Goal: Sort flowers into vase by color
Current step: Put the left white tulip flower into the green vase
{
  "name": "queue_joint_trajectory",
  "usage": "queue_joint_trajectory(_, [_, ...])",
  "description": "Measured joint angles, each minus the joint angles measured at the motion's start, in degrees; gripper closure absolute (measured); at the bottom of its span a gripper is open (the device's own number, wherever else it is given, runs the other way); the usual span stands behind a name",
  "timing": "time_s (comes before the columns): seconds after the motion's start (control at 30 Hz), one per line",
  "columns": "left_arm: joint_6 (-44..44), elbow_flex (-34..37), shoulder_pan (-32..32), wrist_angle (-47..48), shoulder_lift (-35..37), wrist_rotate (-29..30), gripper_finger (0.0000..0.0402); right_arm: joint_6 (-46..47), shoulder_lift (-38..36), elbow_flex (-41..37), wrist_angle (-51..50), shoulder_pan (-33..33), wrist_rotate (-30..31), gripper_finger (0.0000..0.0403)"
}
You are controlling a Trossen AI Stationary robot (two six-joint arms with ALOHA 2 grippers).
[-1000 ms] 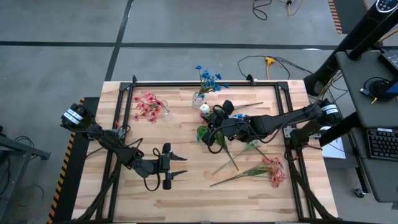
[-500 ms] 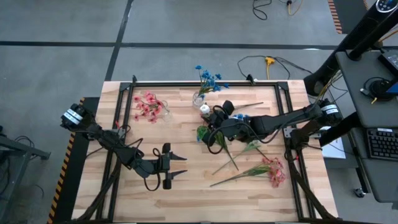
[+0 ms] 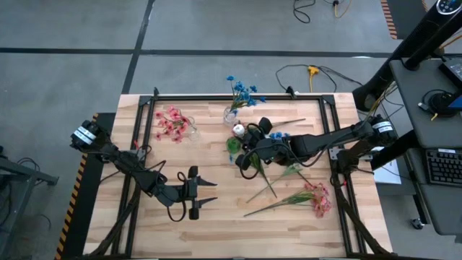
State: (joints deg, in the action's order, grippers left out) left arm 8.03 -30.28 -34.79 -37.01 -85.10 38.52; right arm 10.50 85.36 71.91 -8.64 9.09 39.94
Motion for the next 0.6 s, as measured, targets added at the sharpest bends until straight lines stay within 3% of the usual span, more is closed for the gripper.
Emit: queue_joint_trajectory(0.6, [0.0, 0.0, 0.0, 0.0, 0.0, 0.0, 0.0198, -0.1, 0.0, -0.15, 0.62, -0.51, 0.13, 0.0381])
